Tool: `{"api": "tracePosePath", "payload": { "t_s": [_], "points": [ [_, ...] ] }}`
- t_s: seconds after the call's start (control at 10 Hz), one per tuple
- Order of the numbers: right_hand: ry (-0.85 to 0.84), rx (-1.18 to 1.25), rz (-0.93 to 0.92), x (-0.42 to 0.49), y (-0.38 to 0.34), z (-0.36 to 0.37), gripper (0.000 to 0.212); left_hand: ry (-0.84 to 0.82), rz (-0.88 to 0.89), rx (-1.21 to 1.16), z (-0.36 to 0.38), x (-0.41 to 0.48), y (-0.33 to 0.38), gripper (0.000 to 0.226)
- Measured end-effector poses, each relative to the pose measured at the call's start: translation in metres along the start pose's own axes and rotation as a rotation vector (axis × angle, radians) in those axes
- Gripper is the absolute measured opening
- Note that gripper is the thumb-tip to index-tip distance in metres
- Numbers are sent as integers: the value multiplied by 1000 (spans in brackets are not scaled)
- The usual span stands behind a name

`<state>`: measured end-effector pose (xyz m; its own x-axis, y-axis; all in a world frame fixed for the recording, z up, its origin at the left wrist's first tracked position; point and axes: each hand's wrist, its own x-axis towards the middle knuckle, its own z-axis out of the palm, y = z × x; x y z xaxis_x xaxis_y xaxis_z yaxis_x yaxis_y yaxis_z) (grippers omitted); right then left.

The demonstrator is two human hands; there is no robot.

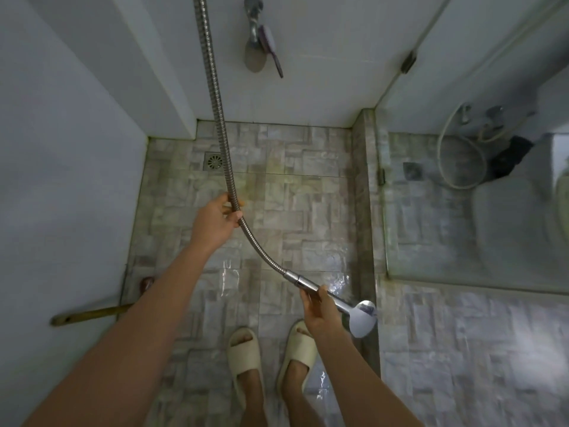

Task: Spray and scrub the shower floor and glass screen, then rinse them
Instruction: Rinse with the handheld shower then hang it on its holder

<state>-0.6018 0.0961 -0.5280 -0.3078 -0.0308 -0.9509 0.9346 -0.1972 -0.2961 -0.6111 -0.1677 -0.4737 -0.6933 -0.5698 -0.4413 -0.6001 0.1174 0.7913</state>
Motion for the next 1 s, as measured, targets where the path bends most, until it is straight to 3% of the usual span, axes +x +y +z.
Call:
{"api": "tracePosePath", "payload": {
  "t_s": [0.1,0.3,0.6,0.7,0.8,0.9,1.0],
  "points": [
    [16,346,56,7,8,8,24,30,-28,-22,-23,-4,-14,18],
    [-17,345,87,-1,10,45,20,98,-55,-46,-62,-12,-37,28],
    [-17,217,71,11,8,70,18,159,-30,-91,-80,-27,-48,17],
    [27,277,4,17,3,72,19,165,-23,-53,-76,-31,-46,18],
    [56,219,-109,23,-3,61,28,205,3,-21,-66,-33,-44,22],
    [5,-401,-350,26,-11,48,72,235,28,-37,-52,-36,-33,9],
    [134,-434,-374,43,-21,53,69,262,12,-59,-39,-38,-16,23]
  ]
}}
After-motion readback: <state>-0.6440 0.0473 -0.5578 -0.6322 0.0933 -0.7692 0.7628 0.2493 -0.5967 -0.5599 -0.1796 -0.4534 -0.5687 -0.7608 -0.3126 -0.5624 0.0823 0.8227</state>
